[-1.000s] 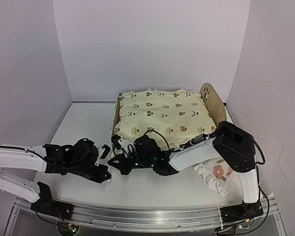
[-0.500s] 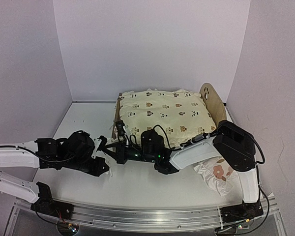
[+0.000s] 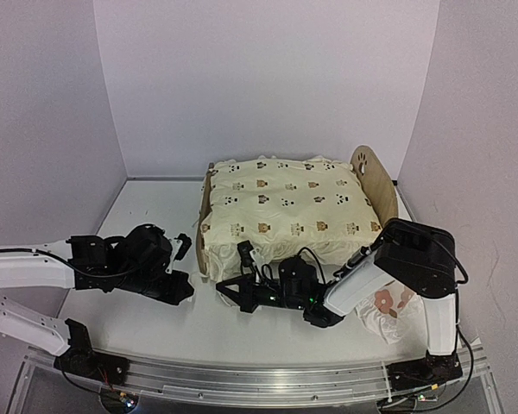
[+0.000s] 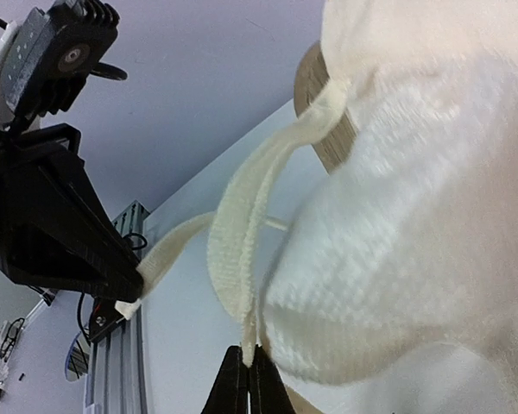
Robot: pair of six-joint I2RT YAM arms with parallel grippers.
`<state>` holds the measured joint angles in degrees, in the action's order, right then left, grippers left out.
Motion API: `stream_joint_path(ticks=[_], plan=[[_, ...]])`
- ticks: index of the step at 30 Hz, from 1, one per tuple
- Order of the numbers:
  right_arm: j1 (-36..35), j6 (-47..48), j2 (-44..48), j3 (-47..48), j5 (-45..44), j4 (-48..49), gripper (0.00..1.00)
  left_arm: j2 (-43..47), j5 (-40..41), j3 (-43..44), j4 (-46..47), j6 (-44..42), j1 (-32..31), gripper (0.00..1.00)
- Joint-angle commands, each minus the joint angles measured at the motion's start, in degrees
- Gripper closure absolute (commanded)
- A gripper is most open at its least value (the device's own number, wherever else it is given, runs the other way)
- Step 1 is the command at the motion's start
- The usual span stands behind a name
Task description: Set up the pet bed
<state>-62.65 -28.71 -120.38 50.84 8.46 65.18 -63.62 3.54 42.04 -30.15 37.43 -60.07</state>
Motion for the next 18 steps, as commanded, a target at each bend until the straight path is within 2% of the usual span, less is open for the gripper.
stream_joint_path(ticks=[1, 12, 18], plan=[[0.09, 2.39, 2.02, -3.04, -3.26, 4.41, 1.00, -3.39, -2.67, 1.87, 3.05, -1.19, -0.13, 0.98], [0.14, 0.13, 0.43, 0.45, -0.65, 3.93, 1.00, -7.60, -9.51, 1.75, 11.11, -1.22, -0.13, 1.00], [0.15, 0.07, -1.74, 1.55, 0.39, 2.17, 1.00, -7.65, -12.15, 2.19, 11.57, -1.95, -0.13, 0.94]])
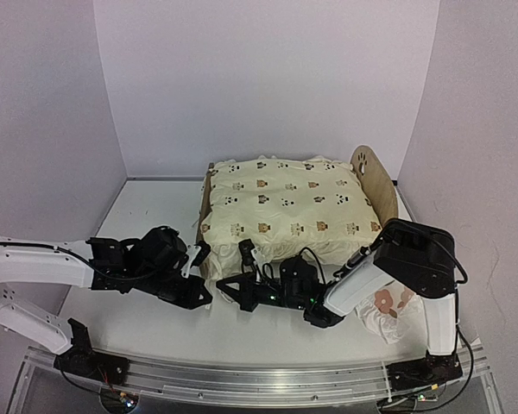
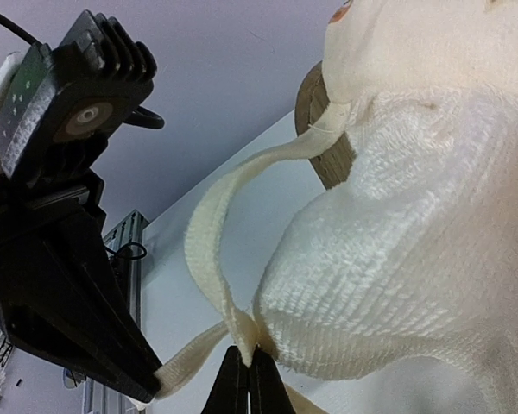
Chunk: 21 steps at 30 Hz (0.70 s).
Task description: Set up the pet bed
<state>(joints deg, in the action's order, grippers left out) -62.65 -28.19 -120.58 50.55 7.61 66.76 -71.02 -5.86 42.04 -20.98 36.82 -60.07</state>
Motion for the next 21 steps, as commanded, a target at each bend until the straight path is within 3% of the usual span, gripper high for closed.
stream_joint_path(ticks=[1, 6, 14, 21], plan=[[0.13, -0.39, -1.65, 1.83, 1.33, 0.24, 1.00, -0.26, -2.94, 2.21, 2.43, -1.39, -0.13, 0.94], [0.09, 1.34, -1.43, 2.99, 3.63, -7.50, 0.98, -0.74, -3.52, 1.95, 2.72, -1.12, -0.13, 0.94], [0.02, 4.29, 3.19, 2.32, 6.01, -20.45, 0.68, 1.01, -3.55, -1.84, 5.40, 0.65, -0.12, 0.94], [-0.30, 8.64, 7.77, 2.03, 5.62, -27.52, 0.52, 0.44, -3.16, -0.60, 5.70, 0.18, -0.13, 0.95]])
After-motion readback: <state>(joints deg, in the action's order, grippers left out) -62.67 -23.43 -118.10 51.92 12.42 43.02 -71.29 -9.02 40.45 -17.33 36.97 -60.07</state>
